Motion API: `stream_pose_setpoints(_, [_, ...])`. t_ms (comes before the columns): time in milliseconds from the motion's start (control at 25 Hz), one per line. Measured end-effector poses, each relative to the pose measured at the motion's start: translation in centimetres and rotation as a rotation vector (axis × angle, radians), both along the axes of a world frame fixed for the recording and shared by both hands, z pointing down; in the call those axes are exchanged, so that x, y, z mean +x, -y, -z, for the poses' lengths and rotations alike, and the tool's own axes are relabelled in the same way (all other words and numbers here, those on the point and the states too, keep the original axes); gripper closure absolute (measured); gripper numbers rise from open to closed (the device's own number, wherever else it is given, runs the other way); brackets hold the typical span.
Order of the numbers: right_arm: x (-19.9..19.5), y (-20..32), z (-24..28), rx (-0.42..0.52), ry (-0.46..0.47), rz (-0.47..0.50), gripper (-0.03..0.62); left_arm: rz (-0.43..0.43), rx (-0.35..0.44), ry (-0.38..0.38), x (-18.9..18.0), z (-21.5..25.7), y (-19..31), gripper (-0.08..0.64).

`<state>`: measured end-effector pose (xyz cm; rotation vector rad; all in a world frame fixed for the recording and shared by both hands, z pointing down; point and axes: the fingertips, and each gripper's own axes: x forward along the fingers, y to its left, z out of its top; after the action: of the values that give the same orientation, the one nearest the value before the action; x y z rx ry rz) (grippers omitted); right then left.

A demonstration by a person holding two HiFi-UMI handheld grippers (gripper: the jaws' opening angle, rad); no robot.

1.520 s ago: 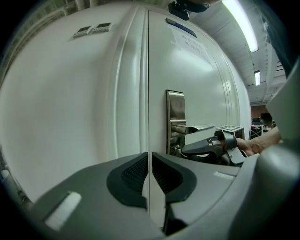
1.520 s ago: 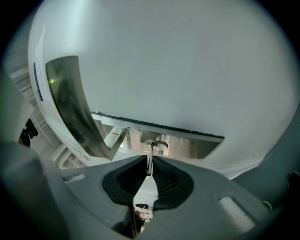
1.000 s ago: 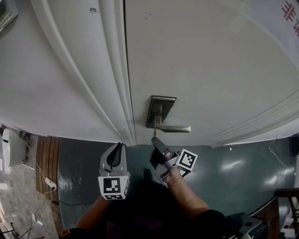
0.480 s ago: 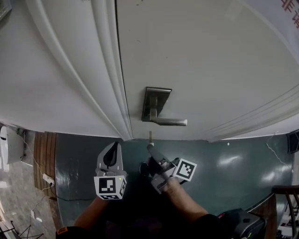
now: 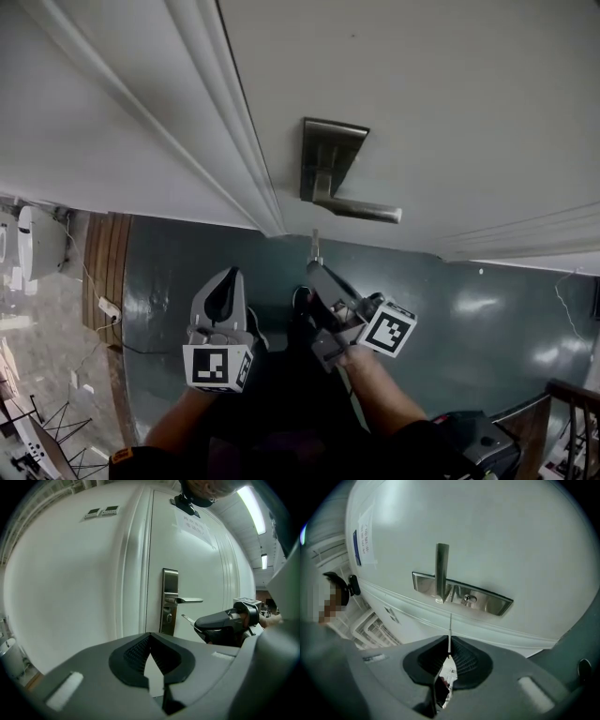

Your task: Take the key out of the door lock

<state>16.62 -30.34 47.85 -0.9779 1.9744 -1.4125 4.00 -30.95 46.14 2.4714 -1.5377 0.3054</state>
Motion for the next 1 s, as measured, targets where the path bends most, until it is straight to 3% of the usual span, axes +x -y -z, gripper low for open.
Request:
stream_pose_setpoints(160, [-0.8,-0.5,0.8,0.023,-0.031,0.000,0.575,0.012,0.017,-0.013,-1.4,0.5,-0.9,0.541])
stream_pose_setpoints(360, [-3.2,-2.3,1.7,0.039,-0.087,-0.039,0.575,-0.039,0.052,-0.027,-3.4,1.7,-2.5,0.541])
stream_pose_setpoints(520, [-8.0,-5.6,1.9,0.041,-0.138,-0.050,0.575,-0.091,0.075,-0.030,-7.1,1.9,-5.9,0.541])
stream_pose_setpoints(760, [-15.9,-11.9,2.7,0.037,-0.135,-0.097,0.575,-0.140,0.098,-0.074,-14.1,2.8,-10.9,0.541])
stream_pose_setpoints(1000, [-20.9,-16.9,4.0,0.035,-0.181,-0.117,0.575,-0.156,0.094,-0.126,-18.8,3.5,-15.0,0.541])
